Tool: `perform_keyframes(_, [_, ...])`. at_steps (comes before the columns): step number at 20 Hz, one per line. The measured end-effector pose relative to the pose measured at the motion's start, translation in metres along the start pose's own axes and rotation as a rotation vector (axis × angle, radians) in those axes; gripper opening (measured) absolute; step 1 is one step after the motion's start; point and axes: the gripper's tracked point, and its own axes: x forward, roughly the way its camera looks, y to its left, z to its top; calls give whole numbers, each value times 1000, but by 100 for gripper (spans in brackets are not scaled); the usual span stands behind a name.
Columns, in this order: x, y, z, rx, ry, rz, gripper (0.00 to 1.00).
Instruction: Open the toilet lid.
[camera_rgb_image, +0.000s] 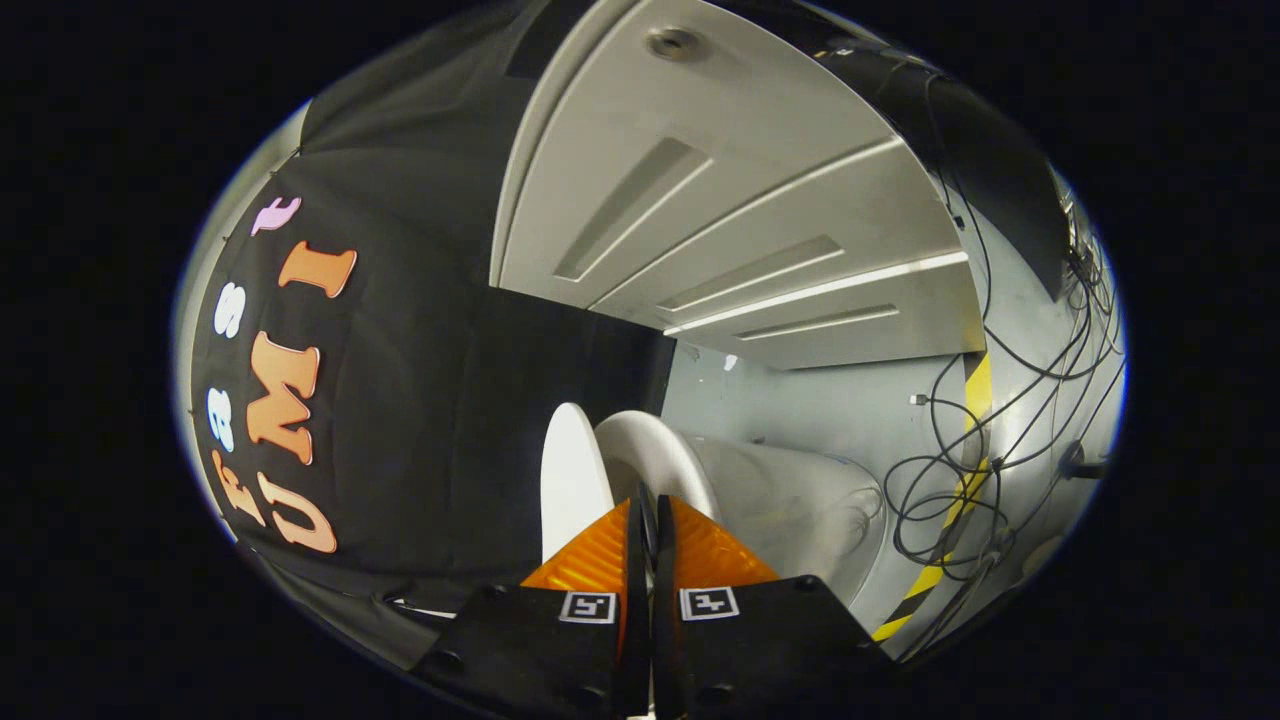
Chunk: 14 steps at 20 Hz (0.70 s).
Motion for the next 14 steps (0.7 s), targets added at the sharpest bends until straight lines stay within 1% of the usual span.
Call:
perform_keyframes(2, [-8,20,2,-49,-10,14,10])
perform_keyframes(6, [-13,67,17,-176,-139,53,10])
perform_keyframes(9, [-27,94,11,-232,-165,71,10])
perform_keyframes(14, [-45,136,0,-292,-201,100,9])
